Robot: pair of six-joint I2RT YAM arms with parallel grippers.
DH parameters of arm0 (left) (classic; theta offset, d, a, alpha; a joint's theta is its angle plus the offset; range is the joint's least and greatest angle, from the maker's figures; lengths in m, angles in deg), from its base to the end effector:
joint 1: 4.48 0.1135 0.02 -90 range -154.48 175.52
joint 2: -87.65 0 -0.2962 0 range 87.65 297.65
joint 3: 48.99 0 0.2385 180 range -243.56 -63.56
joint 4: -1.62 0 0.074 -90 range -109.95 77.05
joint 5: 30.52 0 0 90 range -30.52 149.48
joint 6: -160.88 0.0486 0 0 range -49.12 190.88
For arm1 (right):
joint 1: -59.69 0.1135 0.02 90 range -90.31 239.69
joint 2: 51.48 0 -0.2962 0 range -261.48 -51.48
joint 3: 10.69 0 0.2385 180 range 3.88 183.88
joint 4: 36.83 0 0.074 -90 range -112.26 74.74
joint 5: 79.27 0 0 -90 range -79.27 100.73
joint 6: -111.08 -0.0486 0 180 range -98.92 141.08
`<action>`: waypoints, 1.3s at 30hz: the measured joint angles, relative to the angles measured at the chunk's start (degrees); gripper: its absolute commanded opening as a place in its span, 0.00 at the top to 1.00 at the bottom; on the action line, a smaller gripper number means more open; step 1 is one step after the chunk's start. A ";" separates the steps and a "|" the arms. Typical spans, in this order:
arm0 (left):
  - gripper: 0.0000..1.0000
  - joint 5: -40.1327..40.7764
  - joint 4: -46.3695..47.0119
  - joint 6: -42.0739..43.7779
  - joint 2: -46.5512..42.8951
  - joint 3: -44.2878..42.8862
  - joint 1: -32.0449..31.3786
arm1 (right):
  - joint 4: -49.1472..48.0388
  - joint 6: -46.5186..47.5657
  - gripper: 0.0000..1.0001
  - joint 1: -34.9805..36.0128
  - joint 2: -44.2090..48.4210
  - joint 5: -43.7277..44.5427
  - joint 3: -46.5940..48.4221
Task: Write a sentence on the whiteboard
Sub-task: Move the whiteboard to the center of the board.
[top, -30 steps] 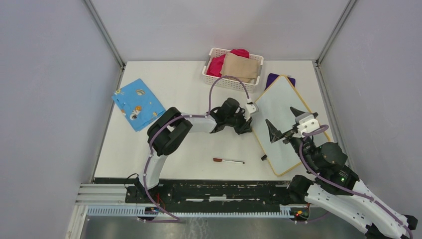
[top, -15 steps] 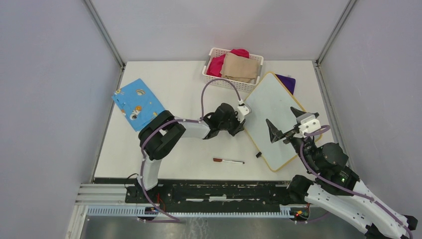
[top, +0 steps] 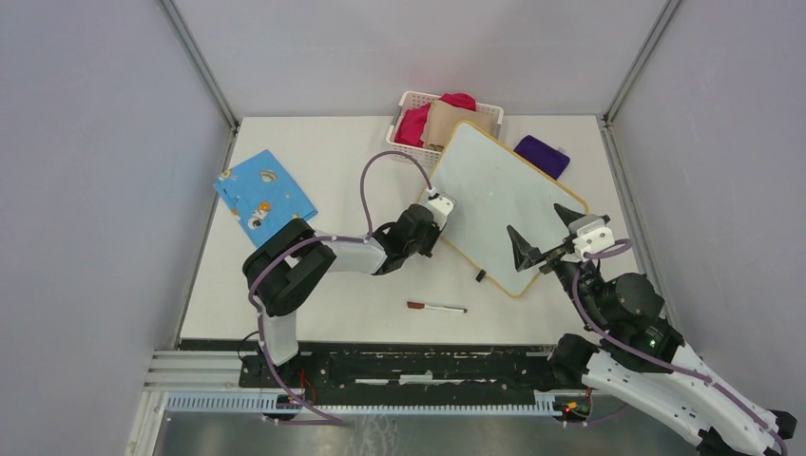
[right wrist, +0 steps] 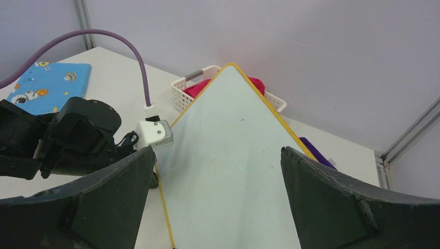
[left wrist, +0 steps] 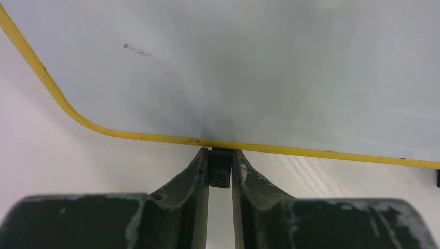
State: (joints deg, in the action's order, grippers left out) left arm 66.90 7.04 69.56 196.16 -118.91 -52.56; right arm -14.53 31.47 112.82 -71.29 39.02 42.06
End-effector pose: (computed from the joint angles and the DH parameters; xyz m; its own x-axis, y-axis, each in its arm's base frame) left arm 0.2737 -0.2955 0.1788 -0.3808 0.3899 -0.8385 0.6570 0.7521 0.0514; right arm 0.0522 0.0312 0.3651 0.1856 -0.0172 -0.9825 -0.3980 0.9128 -0.0912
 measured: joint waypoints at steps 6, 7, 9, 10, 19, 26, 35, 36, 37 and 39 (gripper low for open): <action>0.98 7.23 -0.26 -4.09 -2.34 3.13 -0.02 | -0.37 -0.35 0.03 0.00 -0.02 -0.02 -0.59; 0.98 8.33 -0.61 -4.76 -2.95 3.69 -0.02 | -0.39 -0.46 0.03 0.00 -0.02 -0.02 -0.59; 0.98 10.99 -1.73 -7.02 -4.13 4.74 -0.02 | -0.52 -0.68 0.03 0.00 -0.04 0.00 -0.59; 0.98 12.37 -2.27 -8.17 -4.70 5.22 0.00 | -0.63 -0.74 0.03 0.00 -0.09 0.00 -0.59; 0.98 22.05 -6.36 -18.40 -9.81 10.54 -0.22 | -1.46 -1.57 0.03 0.00 -0.85 0.09 -1.38; 0.98 30.01 -13.27 -27.67 -12.46 11.82 -2.05 | -2.27 -2.27 0.03 0.00 -1.68 0.52 -2.23; 0.98 36.20 -22.38 -38.23 -11.76 9.01 -5.70 | -2.80 -4.85 0.03 0.00 -1.99 4.22 -3.54; 0.98 36.46 -23.17 -39.17 -11.37 8.50 -5.86 | -2.73 -5.16 0.03 0.00 -2.03 4.79 -3.61; 0.98 36.74 -24.00 -40.17 -10.86 7.98 -6.03 | -2.58 -5.60 0.03 0.00 -2.05 5.31 -3.69; 0.98 37.16 -25.24 -41.97 -10.12 7.15 -6.21 | -2.40 -6.23 0.03 0.00 -2.05 6.05 -3.76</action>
State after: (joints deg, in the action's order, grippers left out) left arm 104.06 -18.21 27.59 186.04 -111.77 -58.77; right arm -16.94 25.24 112.82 -73.35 45.07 38.30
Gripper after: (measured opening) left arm 0.257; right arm 0.974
